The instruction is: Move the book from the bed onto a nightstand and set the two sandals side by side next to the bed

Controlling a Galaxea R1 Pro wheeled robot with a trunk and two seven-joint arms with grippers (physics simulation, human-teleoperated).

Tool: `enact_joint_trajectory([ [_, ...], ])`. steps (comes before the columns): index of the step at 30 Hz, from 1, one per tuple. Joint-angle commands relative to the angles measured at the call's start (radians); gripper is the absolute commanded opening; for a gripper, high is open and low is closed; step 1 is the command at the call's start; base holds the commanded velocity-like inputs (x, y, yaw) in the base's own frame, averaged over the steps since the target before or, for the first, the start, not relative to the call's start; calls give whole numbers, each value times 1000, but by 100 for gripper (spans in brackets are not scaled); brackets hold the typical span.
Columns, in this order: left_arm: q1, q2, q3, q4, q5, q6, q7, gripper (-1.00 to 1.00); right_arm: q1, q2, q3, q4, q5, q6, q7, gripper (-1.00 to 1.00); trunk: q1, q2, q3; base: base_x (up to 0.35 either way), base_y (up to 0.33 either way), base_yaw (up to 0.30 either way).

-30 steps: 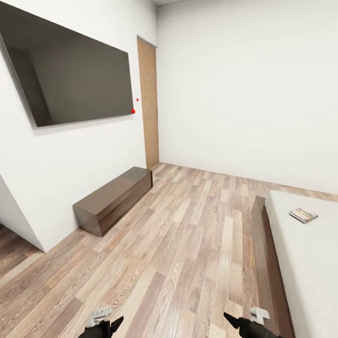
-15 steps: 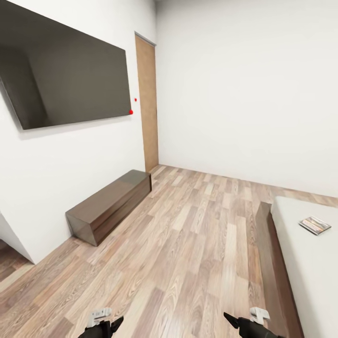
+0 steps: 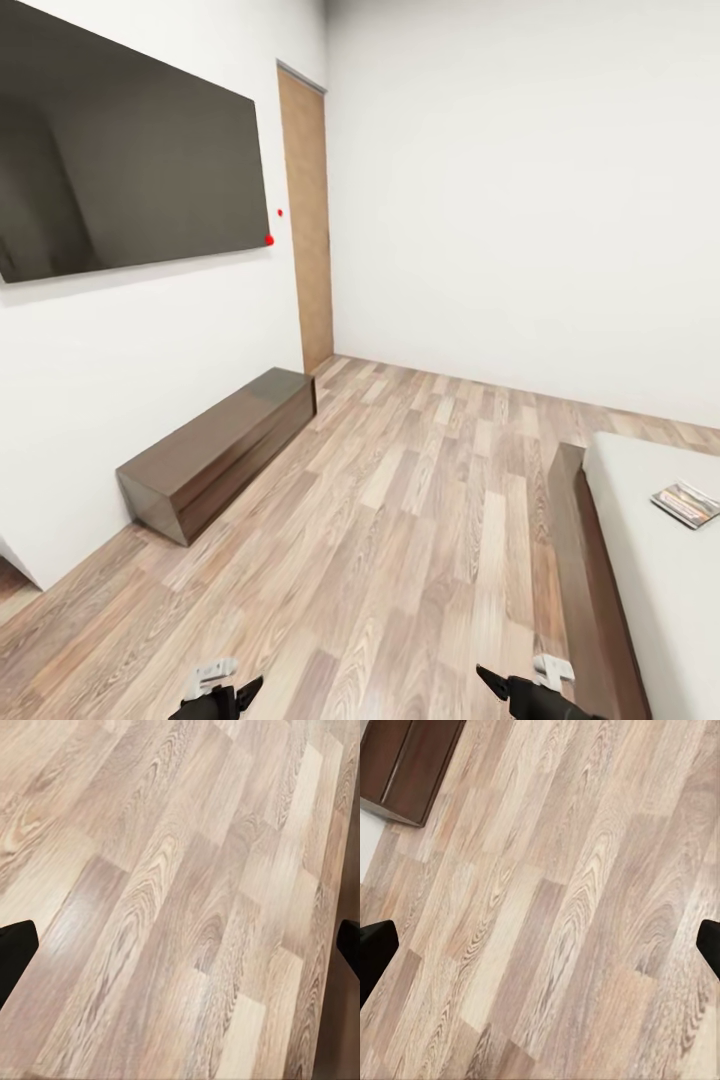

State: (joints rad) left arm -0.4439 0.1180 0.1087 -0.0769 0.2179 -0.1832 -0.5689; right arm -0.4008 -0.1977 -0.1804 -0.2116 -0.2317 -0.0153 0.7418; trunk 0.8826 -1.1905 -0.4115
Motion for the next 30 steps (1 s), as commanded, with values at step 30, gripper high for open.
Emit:
enact_joint_trajectory([
  [30, -1, 0, 8, 2, -2, -1, -5, 100, -1, 0, -1, 1, -3, -2, 7, 100, 1, -1, -1, 318, -45, -9],
])
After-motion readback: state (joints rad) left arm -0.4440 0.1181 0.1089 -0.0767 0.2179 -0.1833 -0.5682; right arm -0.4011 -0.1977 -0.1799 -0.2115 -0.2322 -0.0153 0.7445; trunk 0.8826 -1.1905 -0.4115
